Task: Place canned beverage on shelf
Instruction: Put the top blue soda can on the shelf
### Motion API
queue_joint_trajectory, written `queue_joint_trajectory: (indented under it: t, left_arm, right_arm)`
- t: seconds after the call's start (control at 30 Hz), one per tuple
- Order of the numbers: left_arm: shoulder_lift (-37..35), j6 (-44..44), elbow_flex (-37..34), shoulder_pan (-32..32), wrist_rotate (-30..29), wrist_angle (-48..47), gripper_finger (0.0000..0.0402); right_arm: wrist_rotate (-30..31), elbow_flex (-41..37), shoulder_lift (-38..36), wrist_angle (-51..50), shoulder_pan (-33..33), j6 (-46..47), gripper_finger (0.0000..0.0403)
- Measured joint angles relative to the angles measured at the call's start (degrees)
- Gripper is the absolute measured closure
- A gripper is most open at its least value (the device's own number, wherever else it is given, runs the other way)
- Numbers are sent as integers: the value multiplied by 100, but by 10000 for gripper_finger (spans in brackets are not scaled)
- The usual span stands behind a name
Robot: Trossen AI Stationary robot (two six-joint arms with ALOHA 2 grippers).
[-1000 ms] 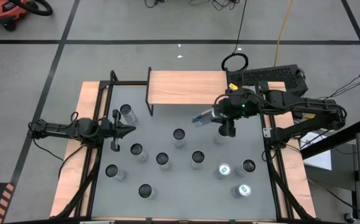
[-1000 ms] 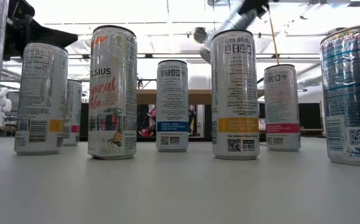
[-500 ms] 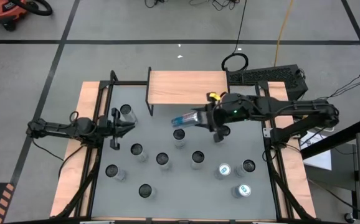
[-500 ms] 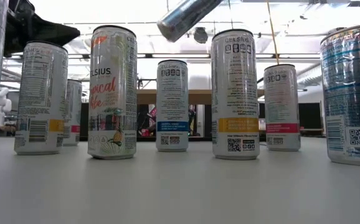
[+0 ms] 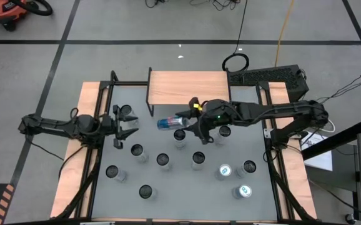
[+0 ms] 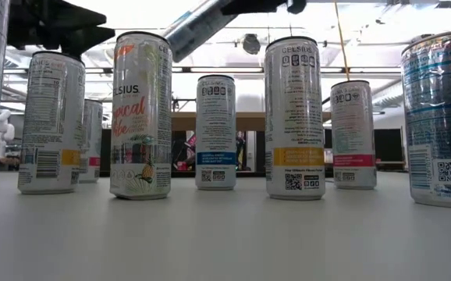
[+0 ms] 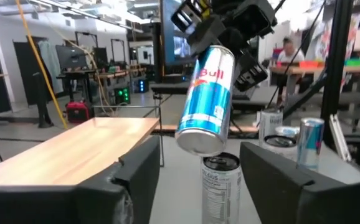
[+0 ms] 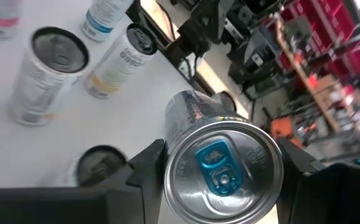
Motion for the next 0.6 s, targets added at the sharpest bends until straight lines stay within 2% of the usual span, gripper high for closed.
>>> queue_joint_trajectory:
  t: [0.2, 0.43, 0.6]
  left_arm:
    - [743, 182, 414, 0, 99, -6, 143]
    - [1474, 335, 969, 3, 75, -47, 75]
    - [1858, 470, 1239, 10, -57, -50, 30]
  right_arm:
    - [0, 0, 282, 570, 0, -622, 241]
    - [-36, -4, 398, 813, -2, -1092, 241]
    - [-311, -2, 398, 836, -4, -1173, 241]
